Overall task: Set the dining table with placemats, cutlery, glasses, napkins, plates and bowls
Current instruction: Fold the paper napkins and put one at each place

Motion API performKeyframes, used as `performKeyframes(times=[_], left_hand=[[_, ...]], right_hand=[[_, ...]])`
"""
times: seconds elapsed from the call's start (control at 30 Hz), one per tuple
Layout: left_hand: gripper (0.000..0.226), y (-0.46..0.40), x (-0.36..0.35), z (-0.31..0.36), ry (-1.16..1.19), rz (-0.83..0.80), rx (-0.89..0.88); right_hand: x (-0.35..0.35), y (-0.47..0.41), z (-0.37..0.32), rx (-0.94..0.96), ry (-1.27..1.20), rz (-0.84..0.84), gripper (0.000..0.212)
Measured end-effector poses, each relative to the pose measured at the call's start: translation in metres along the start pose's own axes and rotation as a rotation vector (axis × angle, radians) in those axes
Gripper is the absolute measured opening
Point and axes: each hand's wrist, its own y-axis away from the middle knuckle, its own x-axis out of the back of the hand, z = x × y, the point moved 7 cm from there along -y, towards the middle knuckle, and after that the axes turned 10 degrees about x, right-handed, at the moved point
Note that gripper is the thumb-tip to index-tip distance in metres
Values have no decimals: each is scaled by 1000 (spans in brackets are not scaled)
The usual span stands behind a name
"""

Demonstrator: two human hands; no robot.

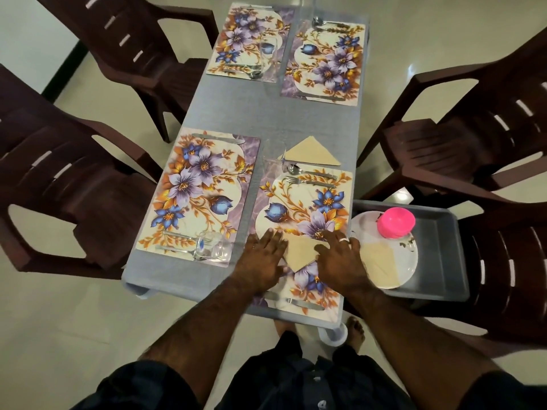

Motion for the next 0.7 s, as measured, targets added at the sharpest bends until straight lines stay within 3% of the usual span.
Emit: performKeyframes(times=[0.13,0.23,0.33,0.4,0.5,0.6,0.7], left_hand=[[77,10,6,2,39,99,29],[67,16,1,7,31,96,-26],[59,16,9,7,51,138,-5],[66,12,18,6,62,149,34],[88,2,17,4,38,98,38],[87,-8,1,1,-30,43,-10],[87,-12,-13,-5,-42,9,8]], right_hand=[[10,2,7,-126,-27,90,39],[-6,0,-3,52,12,-5,42],[-8,2,0,-74,31,-54,38],[0,-2,-1,-146,7,1,42],[1,-14,-15,-12,-53,87,51],[-16,-18,-25,85,-50,13,65],[-32,-7,-18,64,-41,4,70]])
